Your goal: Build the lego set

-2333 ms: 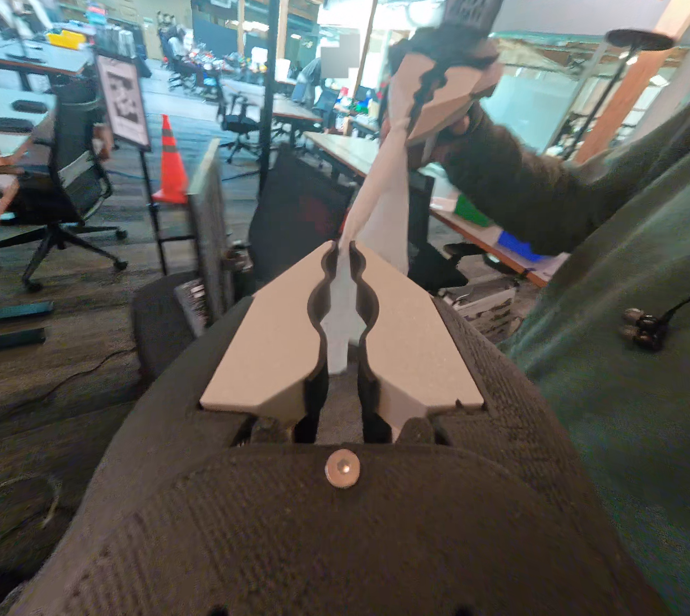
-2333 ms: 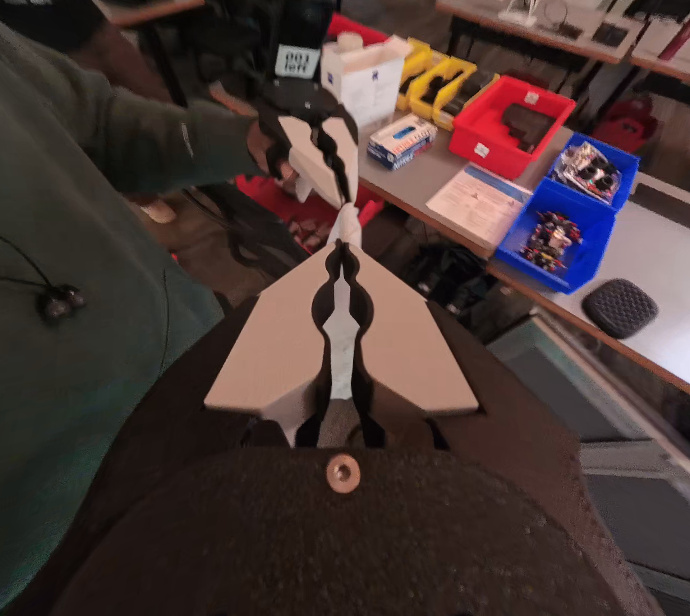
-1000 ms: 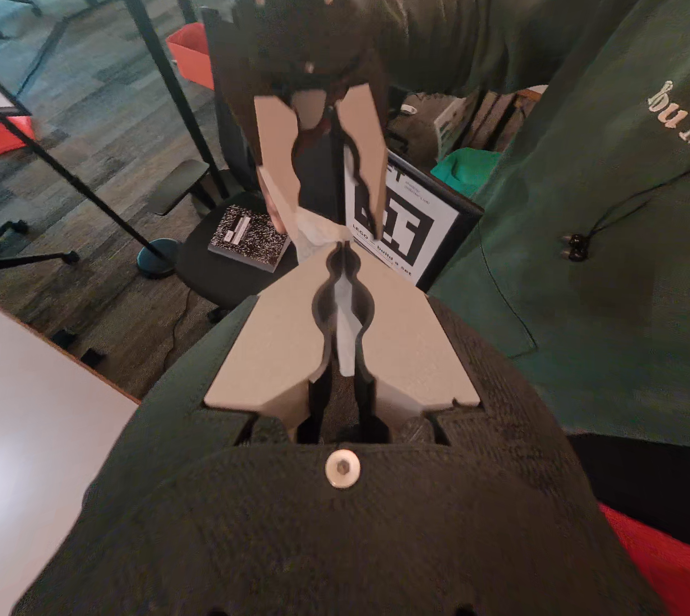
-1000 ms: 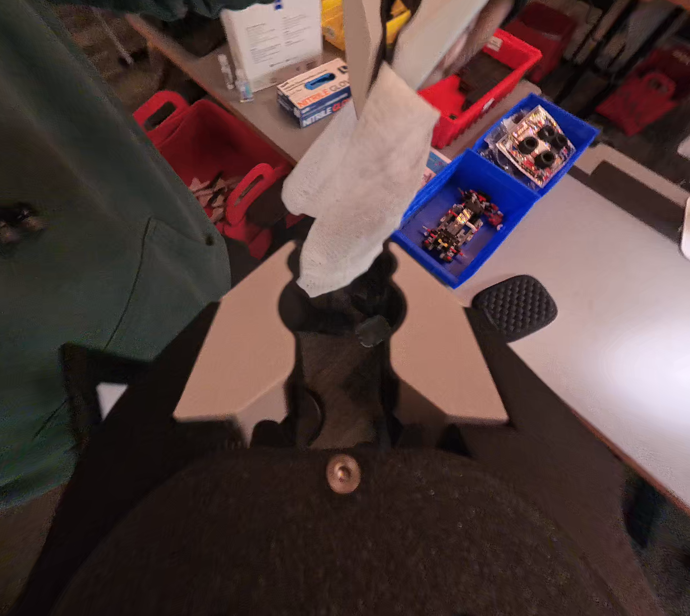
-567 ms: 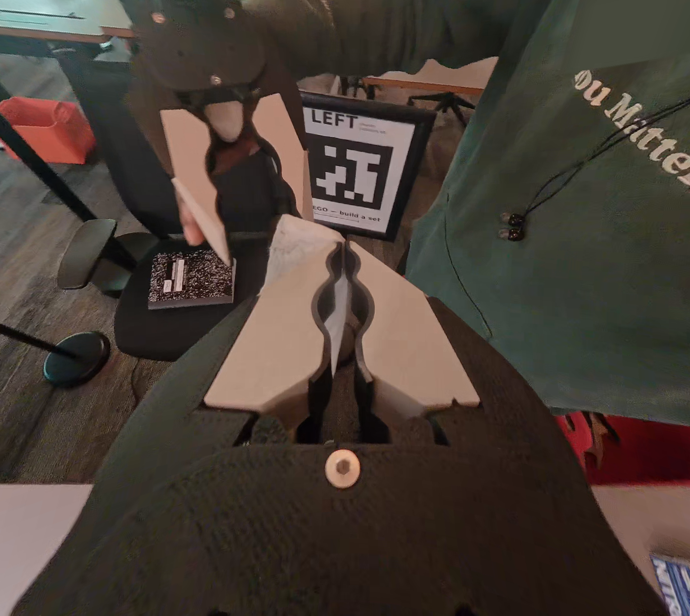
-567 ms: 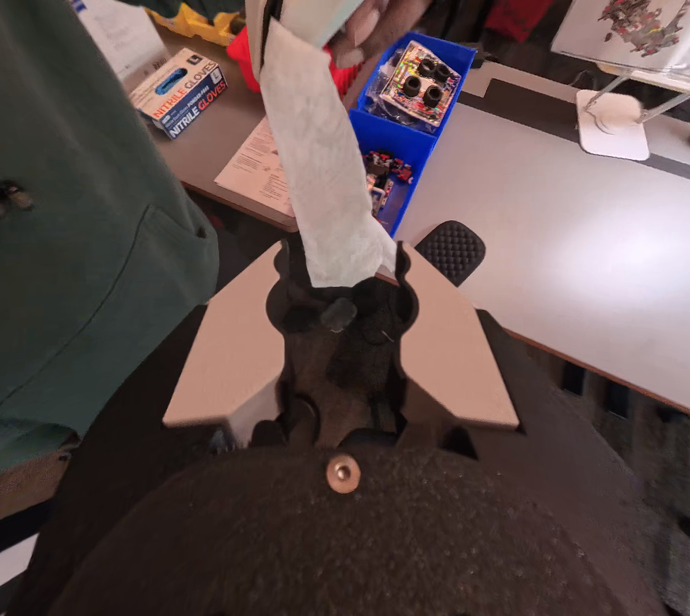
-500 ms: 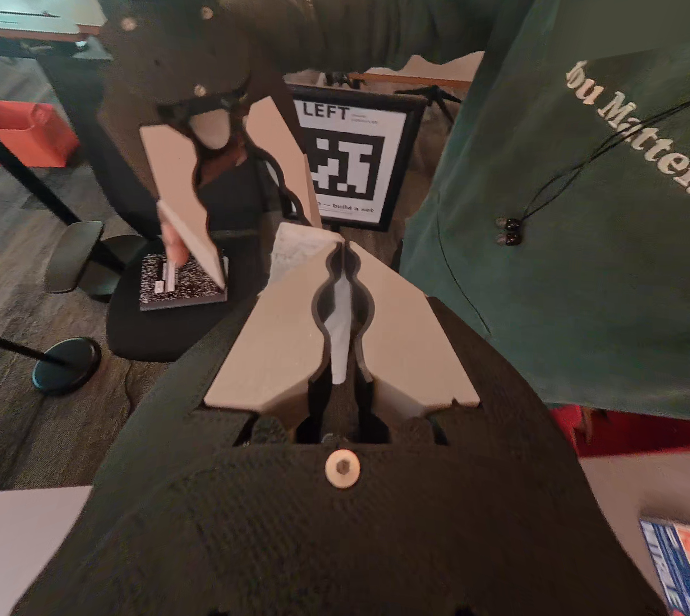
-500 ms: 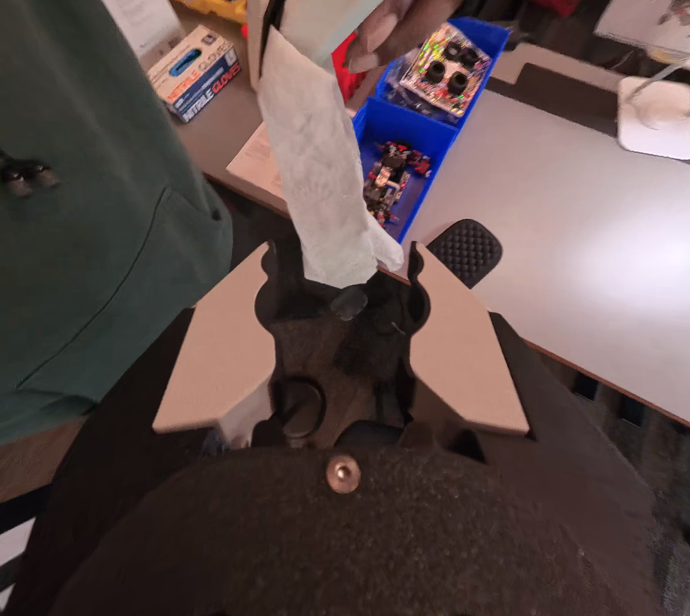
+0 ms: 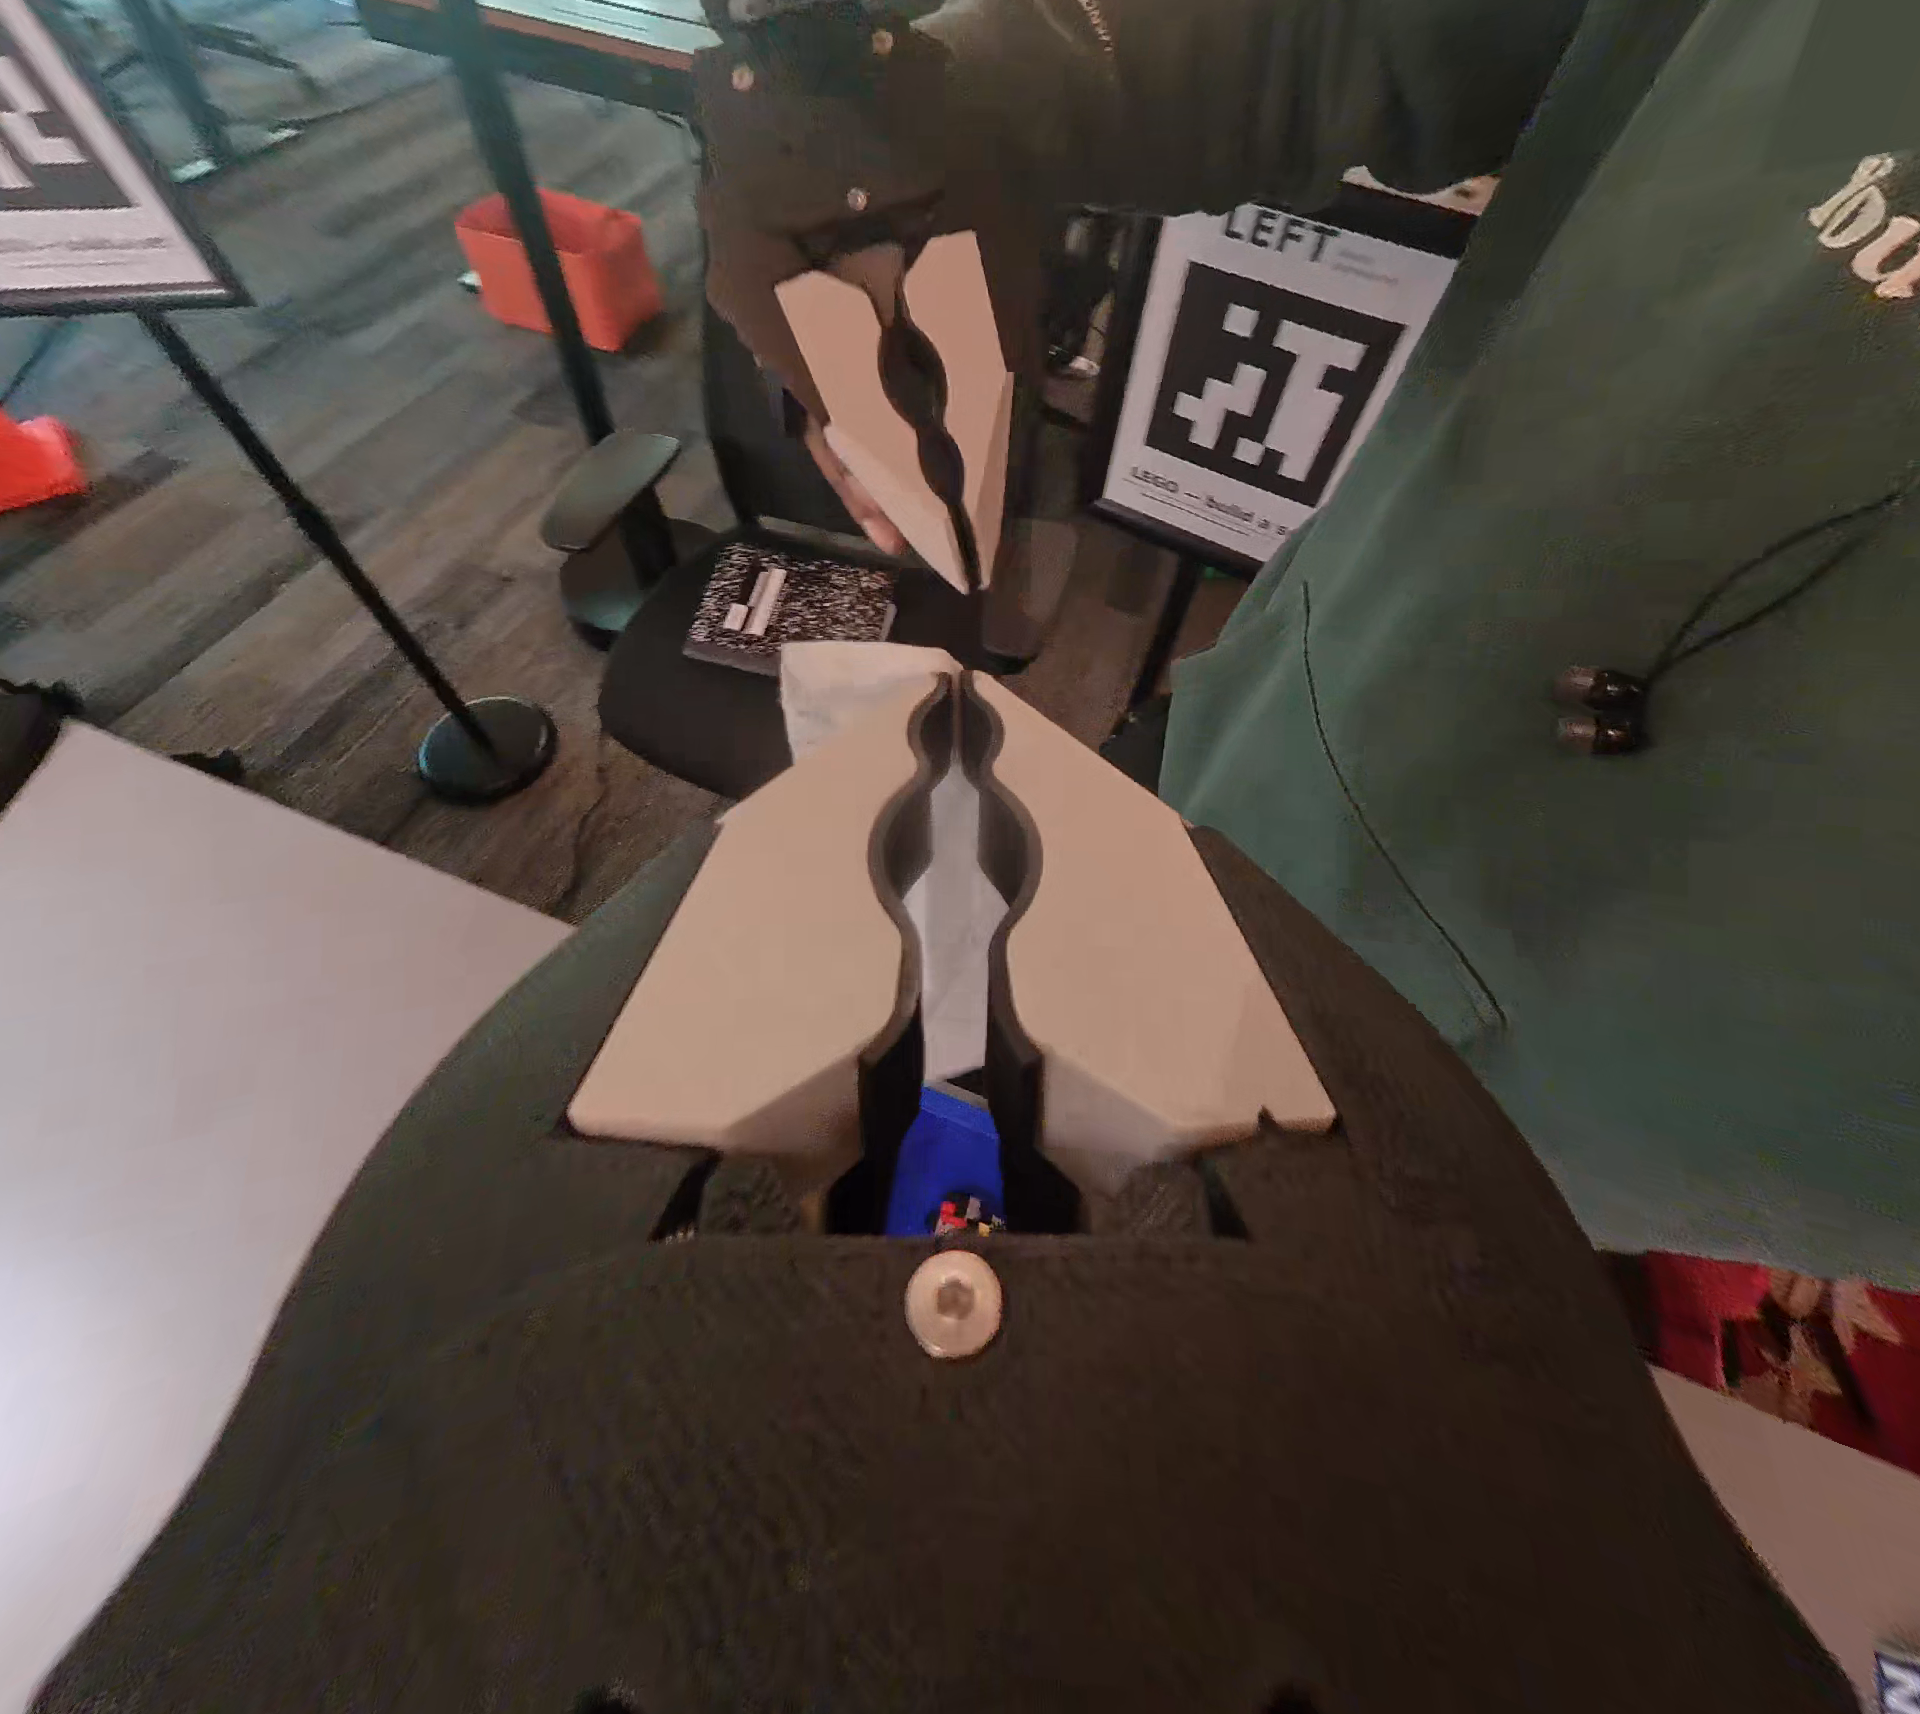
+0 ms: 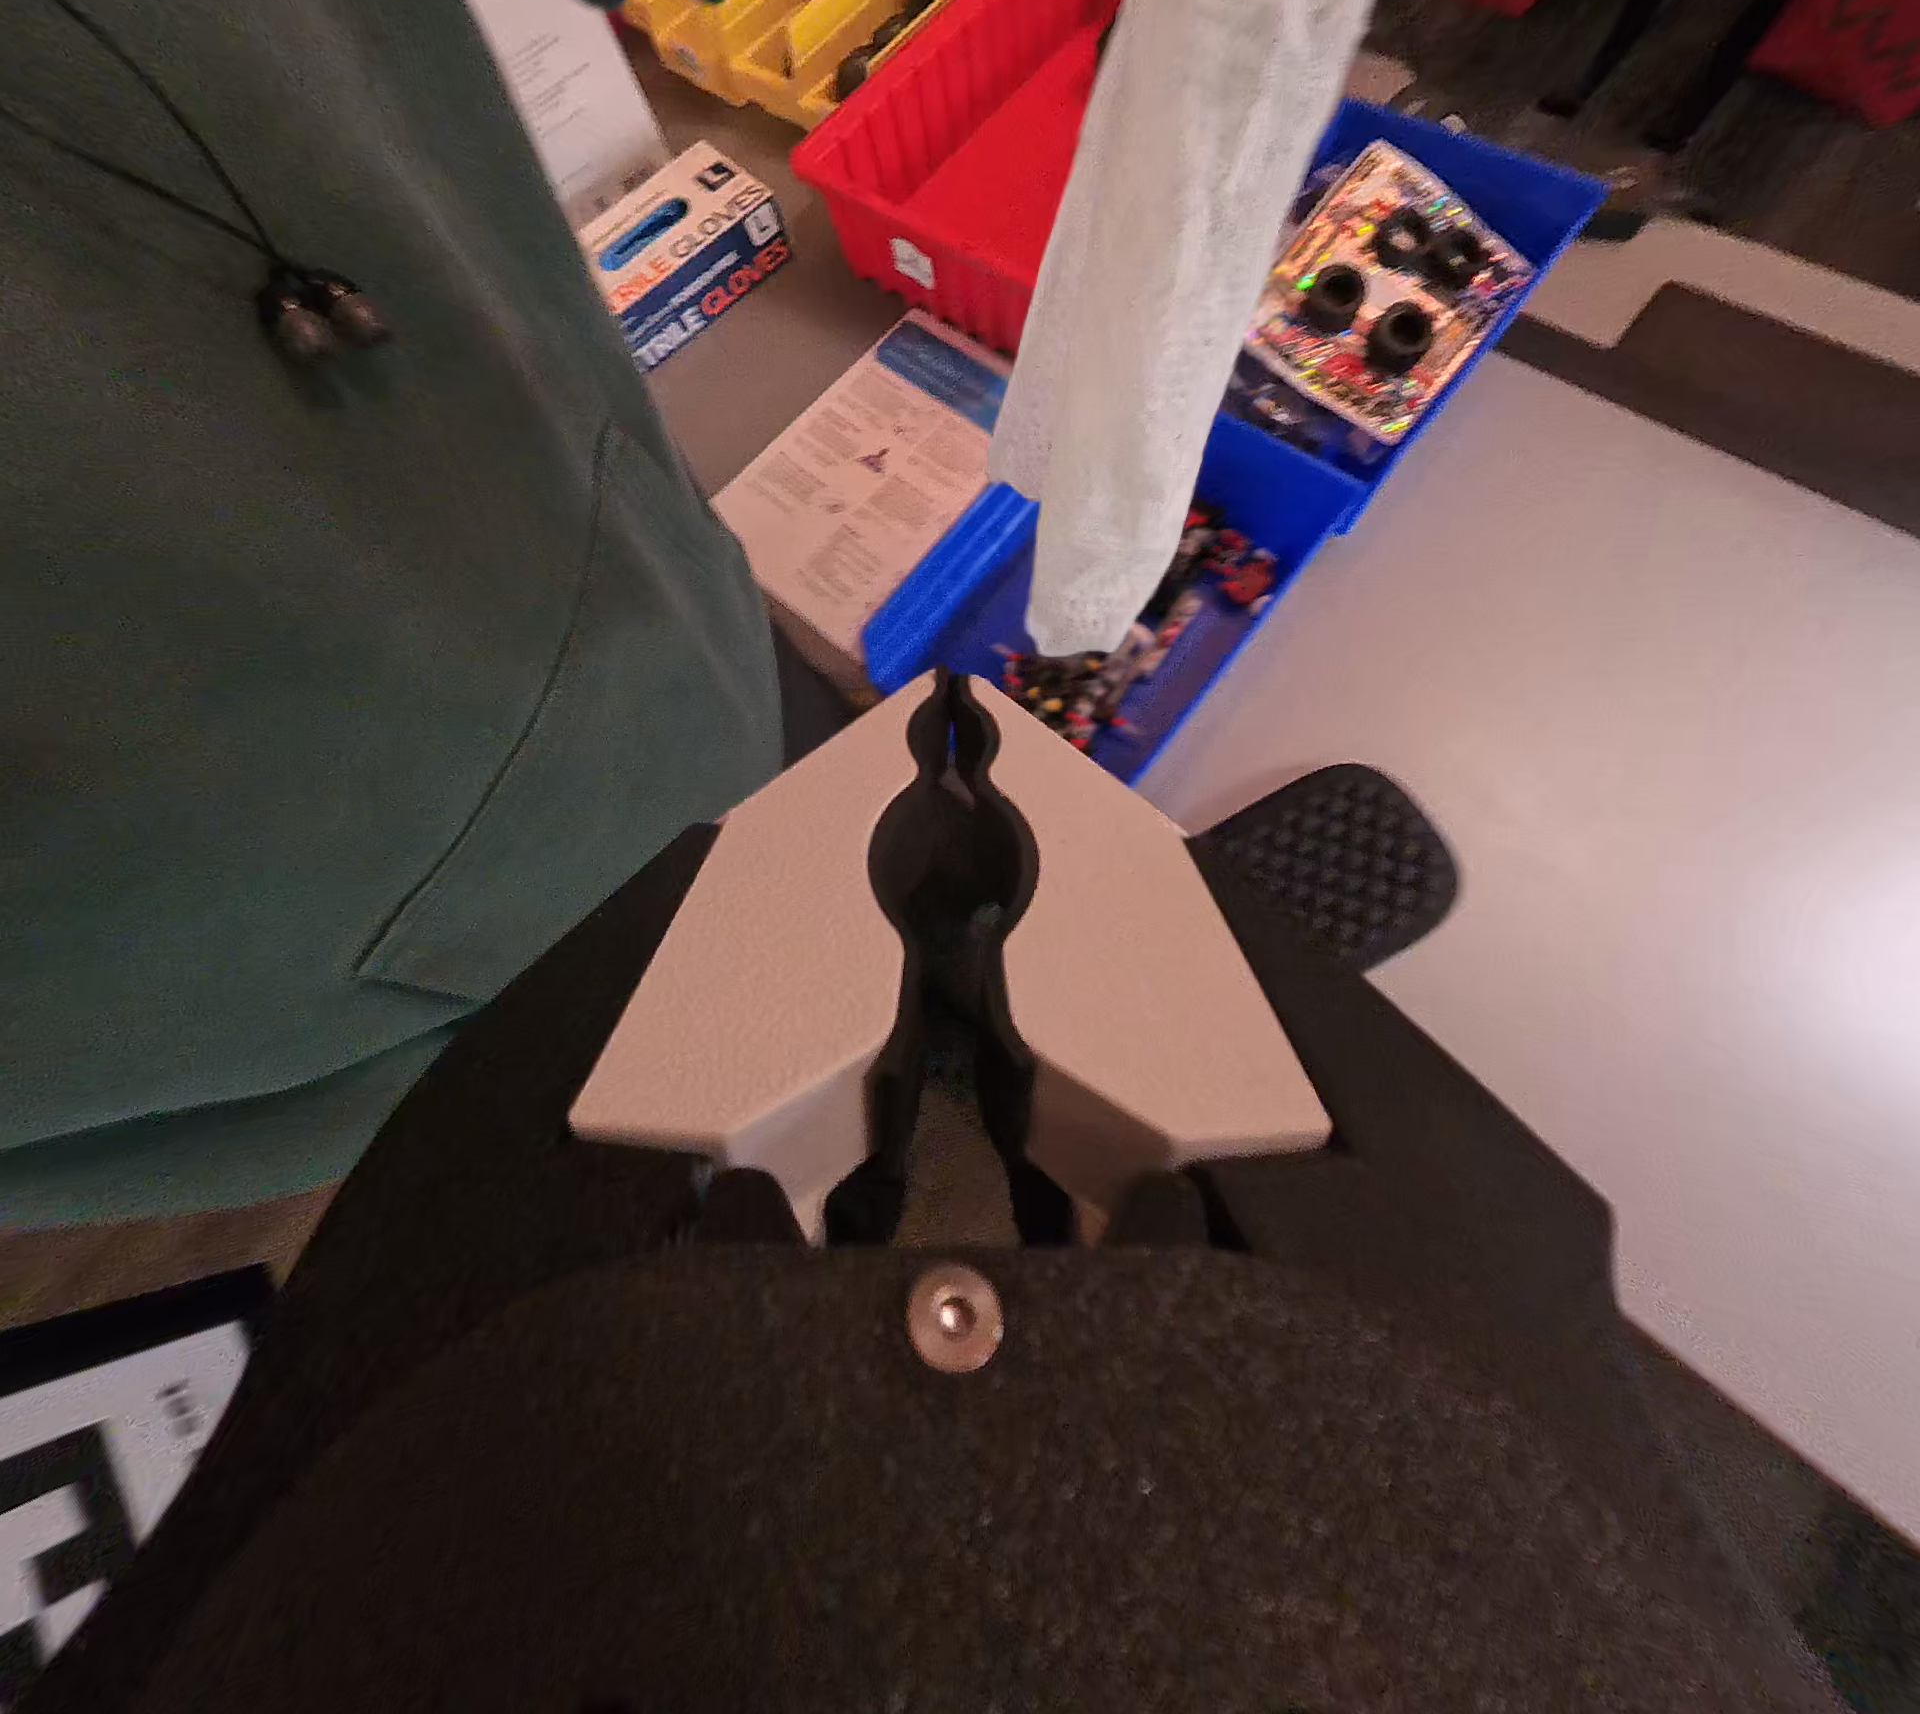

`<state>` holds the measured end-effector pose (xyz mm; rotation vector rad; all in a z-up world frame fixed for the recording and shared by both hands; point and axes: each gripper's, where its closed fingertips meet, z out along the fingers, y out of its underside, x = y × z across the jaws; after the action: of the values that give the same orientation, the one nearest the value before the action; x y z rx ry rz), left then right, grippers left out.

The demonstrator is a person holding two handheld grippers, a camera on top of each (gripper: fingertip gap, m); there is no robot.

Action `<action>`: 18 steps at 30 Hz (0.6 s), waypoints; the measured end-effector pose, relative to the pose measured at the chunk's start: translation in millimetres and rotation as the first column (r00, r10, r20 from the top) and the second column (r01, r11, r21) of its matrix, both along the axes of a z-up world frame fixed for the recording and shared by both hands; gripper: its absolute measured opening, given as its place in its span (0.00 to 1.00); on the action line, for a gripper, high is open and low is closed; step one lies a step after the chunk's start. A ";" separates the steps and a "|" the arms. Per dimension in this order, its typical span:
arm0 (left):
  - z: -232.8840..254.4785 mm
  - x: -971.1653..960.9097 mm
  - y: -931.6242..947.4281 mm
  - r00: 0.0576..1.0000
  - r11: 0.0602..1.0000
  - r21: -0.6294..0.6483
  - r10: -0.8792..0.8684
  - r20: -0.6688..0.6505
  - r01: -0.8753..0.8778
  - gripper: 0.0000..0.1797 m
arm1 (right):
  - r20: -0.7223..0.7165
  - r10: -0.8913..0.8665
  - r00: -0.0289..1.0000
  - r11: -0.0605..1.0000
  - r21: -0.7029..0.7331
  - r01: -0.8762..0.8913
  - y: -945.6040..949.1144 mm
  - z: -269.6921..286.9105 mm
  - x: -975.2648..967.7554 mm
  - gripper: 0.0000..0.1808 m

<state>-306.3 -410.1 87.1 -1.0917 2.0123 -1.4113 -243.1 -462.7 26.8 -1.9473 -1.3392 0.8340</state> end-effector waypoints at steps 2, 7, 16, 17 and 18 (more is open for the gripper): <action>-3.7 2.4 12.8 0.999 0.999 -0.012 0.035 0.002 -0.035 0.00 | -0.023 0.004 1.000 0.999 0.053 -0.003 31.3 2.3 4.3 0.00; -16.1 23.7 41.0 0.996 0.996 -0.050 0.079 -0.032 -0.080 0.00 | -0.076 0.152 0.986 0.978 0.153 -0.139 109.8 -15.0 2.1 0.04; -31.6 104.6 90.1 0.968 0.956 -0.216 0.154 -0.198 -0.196 0.00 | -0.231 0.738 0.634 0.653 0.004 -0.757 159.6 -76.4 33.9 0.36; -31.0 114.6 95.8 0.957 0.947 -0.227 0.176 -0.229 -0.228 0.00 | -0.258 0.777 0.574 0.593 -0.005 -0.805 158.1 -77.7 40.2 0.36; -29.2 123.7 101.0 0.947 0.937 -0.234 0.198 -0.252 -0.258 0.00 | -0.270 0.811 0.519 0.538 -0.001 -0.843 157.5 -79.4 47.4 0.35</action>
<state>-182.6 -309.0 57.9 -1.6129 1.7987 -1.5171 -195.7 -305.2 -52.6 -1.1105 -2.1301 1.5804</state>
